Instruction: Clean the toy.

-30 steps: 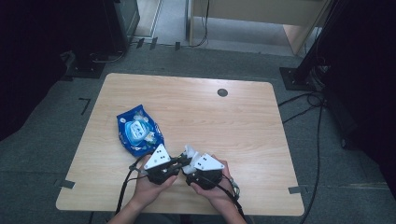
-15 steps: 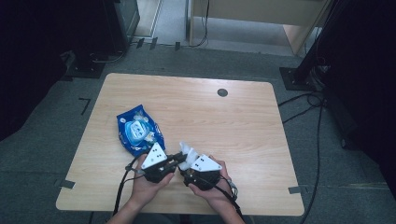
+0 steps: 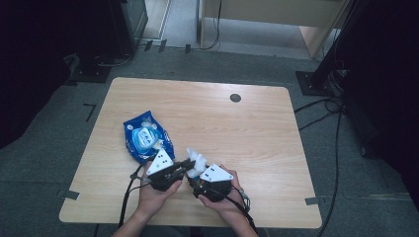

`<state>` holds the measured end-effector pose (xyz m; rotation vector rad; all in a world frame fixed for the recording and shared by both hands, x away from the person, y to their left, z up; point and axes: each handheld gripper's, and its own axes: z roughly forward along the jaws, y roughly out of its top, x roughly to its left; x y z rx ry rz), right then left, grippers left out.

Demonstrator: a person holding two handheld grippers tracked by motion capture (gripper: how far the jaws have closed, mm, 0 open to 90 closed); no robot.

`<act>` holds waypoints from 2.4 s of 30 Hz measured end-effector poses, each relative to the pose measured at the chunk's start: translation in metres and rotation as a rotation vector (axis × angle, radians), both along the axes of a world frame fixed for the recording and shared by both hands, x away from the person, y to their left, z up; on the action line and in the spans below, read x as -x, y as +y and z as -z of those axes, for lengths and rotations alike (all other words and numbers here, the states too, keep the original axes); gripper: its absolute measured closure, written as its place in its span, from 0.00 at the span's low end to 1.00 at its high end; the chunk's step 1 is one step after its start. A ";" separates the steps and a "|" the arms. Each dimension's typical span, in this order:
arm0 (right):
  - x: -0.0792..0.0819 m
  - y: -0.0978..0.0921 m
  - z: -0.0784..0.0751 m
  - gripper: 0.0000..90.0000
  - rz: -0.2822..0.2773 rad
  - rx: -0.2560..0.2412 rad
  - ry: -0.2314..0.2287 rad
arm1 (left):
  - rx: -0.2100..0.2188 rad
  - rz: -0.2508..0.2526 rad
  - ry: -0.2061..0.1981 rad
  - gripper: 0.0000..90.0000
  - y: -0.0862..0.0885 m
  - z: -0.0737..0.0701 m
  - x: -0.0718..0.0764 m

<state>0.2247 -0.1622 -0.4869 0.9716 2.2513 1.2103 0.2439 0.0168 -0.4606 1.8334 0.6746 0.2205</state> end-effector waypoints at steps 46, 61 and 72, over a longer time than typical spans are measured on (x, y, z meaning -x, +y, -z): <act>-0.003 -0.042 -0.045 0.38 0.111 -0.195 0.018 | -0.268 0.006 -0.121 0.31 -0.004 0.031 -0.011; -0.006 -0.031 -0.053 0.38 0.049 -0.265 0.198 | -0.187 0.008 -0.313 0.29 0.003 0.026 0.000; -0.010 -0.022 -0.045 0.38 0.053 -0.217 0.281 | -0.172 0.051 -0.325 0.22 -0.008 0.027 0.007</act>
